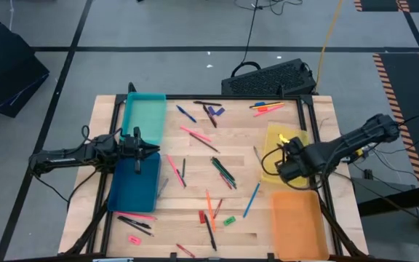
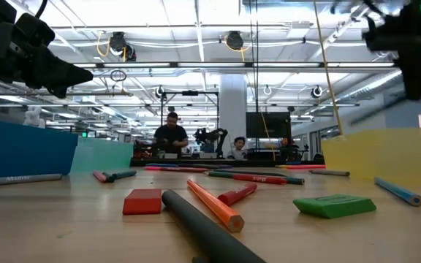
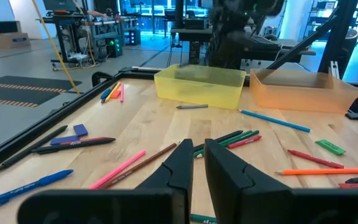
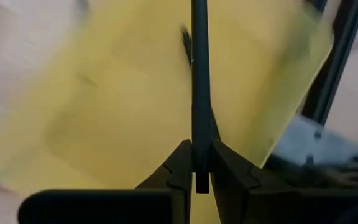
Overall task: Sort crayons/erasers/pens/pencils in bins
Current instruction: Put the black pen into the yellow bin
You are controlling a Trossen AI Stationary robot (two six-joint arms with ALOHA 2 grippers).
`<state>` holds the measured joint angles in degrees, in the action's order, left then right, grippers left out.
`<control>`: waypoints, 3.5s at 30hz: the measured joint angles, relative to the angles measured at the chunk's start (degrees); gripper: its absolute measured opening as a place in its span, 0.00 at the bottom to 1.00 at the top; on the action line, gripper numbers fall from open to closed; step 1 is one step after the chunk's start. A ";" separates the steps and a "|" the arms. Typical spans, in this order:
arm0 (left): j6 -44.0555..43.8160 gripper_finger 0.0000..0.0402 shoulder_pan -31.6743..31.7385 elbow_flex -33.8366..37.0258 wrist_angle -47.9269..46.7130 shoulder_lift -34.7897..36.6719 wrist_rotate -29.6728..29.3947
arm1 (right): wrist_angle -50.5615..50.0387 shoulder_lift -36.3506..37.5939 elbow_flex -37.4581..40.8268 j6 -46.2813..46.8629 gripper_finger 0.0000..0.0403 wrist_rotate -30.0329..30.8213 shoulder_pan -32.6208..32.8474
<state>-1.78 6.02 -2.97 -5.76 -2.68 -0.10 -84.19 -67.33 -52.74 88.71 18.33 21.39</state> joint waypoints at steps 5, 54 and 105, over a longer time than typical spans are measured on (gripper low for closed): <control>0.00 0.11 0.02 0.00 0.00 0.00 0.00 | 7.73 0.00 8.62 -1.42 0.10 -3.02 -1.09; 0.00 0.11 0.00 -0.02 -0.02 0.00 -0.01 | 63.79 -35.76 -18.65 -64.58 0.34 -1.82 -26.40; 0.00 0.11 0.00 -0.02 0.00 0.02 0.00 | 76.95 -55.69 -26.75 -58.55 0.05 -2.75 -38.32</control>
<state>-1.78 6.02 -2.98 -5.76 -2.66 -0.10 -7.24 -123.02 -79.49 30.17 15.58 -16.94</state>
